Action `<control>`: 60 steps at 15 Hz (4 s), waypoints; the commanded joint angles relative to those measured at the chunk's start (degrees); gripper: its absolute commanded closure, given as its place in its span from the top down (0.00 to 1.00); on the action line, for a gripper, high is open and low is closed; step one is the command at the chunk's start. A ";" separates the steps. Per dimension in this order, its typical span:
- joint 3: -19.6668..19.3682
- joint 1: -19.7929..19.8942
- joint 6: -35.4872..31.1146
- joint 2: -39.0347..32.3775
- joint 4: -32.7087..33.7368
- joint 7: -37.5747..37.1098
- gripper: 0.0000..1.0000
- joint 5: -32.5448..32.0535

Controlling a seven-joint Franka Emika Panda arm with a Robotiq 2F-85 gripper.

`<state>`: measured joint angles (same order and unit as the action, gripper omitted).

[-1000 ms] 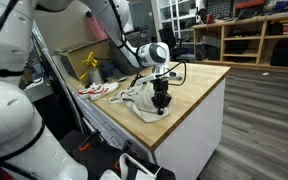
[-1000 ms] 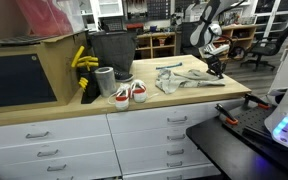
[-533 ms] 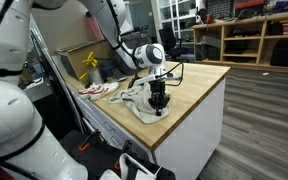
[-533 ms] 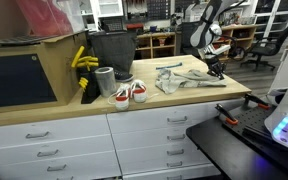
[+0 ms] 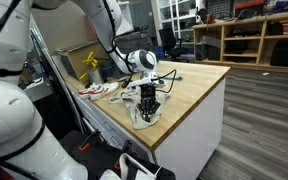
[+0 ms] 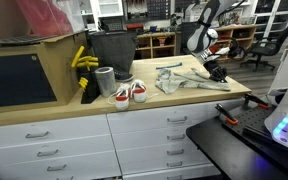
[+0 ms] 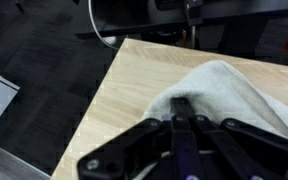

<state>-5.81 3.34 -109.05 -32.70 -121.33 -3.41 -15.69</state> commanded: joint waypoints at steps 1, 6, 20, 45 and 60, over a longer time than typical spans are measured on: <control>1.22 -0.66 -3.27 -4.55 -1.75 -0.86 0.00 0.58; 0.63 -1.01 -3.63 -2.89 -1.95 -3.12 0.19 0.68; -0.95 0.76 -15.18 6.83 -4.24 -11.04 1.00 14.46; -0.78 -5.18 -15.45 -0.39 -5.95 -8.35 0.02 -3.70; -2.95 -2.36 -37.30 12.05 -24.47 -7.83 0.02 -6.70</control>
<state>-8.38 -1.60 -141.16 -20.12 -138.39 -12.80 -24.69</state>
